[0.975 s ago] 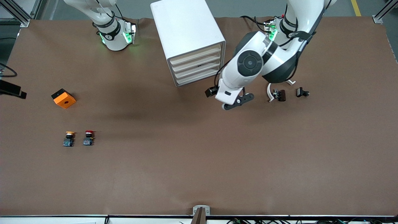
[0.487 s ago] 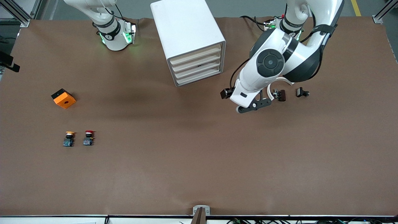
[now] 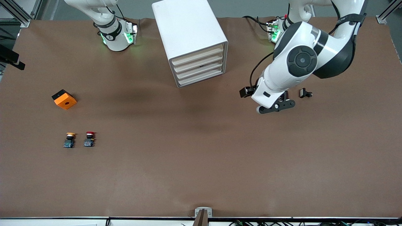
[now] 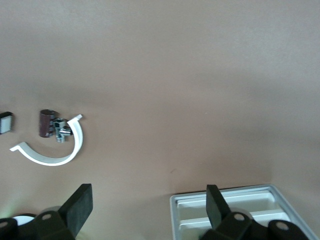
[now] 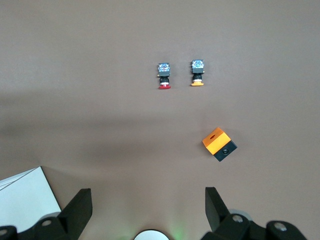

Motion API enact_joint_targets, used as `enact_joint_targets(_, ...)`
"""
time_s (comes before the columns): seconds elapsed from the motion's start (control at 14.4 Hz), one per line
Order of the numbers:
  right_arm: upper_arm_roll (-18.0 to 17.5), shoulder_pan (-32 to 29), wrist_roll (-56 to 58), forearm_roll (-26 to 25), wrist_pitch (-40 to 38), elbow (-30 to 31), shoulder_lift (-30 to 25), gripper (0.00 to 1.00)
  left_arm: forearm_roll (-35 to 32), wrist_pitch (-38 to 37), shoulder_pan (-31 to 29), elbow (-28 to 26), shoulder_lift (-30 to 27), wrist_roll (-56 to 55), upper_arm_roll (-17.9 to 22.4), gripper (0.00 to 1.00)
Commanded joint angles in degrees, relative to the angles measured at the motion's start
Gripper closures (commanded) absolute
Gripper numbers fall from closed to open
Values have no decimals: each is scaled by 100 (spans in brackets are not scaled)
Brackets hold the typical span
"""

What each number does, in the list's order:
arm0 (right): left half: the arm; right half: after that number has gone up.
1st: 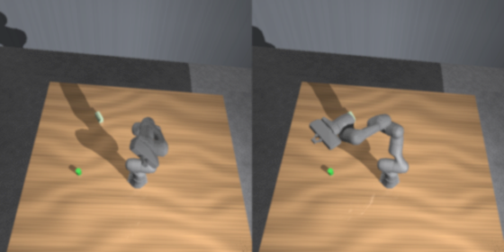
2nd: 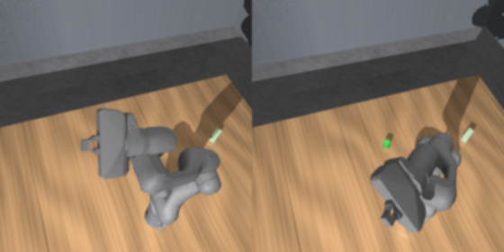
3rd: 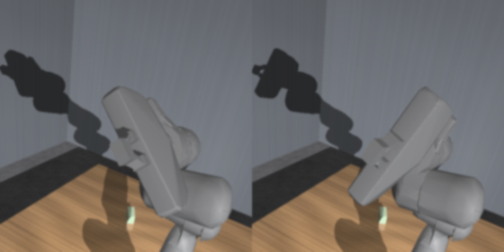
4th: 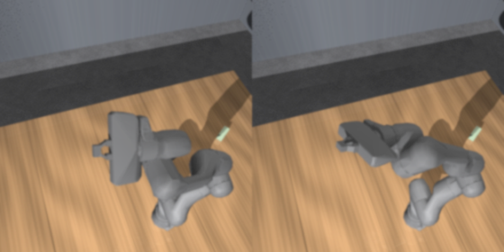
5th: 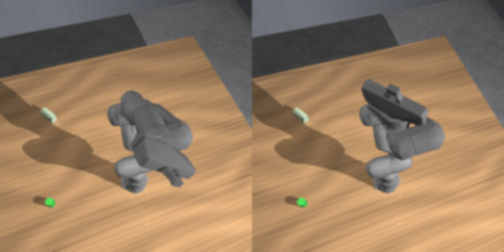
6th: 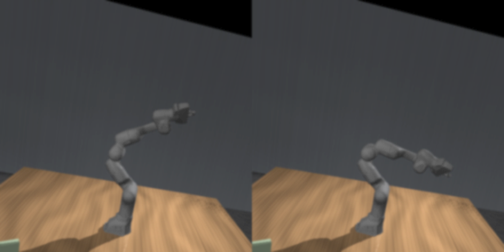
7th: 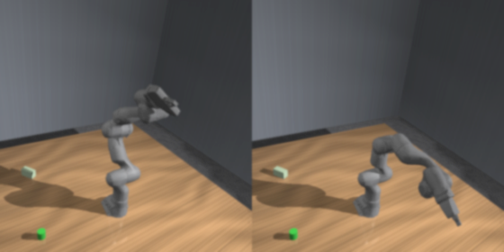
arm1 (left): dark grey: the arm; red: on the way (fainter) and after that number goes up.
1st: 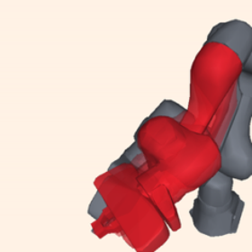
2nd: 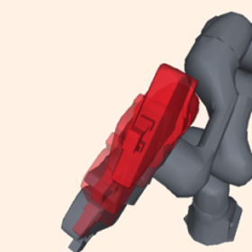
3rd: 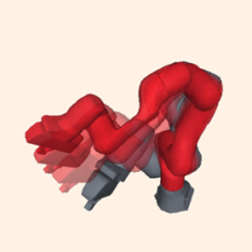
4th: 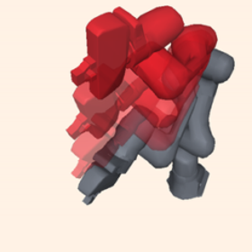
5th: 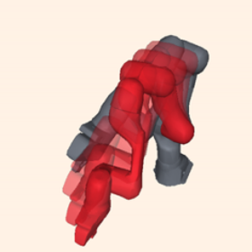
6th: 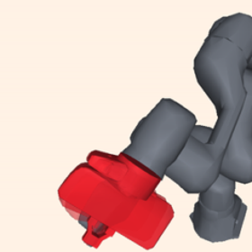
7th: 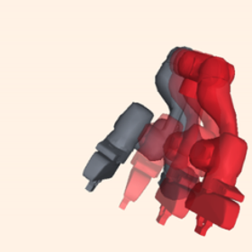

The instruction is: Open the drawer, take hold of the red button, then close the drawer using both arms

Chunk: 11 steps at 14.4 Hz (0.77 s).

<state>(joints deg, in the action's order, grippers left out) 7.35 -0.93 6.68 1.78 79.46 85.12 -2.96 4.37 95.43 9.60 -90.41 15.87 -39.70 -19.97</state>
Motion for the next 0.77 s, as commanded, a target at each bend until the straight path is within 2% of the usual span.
enact_joint_targets(0.0,-23,-65,-44,-82,105,277,-240,0,-112,-270,-264,-73,-260,497,-51,0)
enact_joint_targets(0.49,-23,-127,246,-82,79,295,-267,0,-112,-964,-757,-126,-786,1824,10,0)
enact_joint_targets(0.7,-14,-118,255,-90,44,295,-302,0,-112,-1158,-687,-266,-1129,2377,475,0)
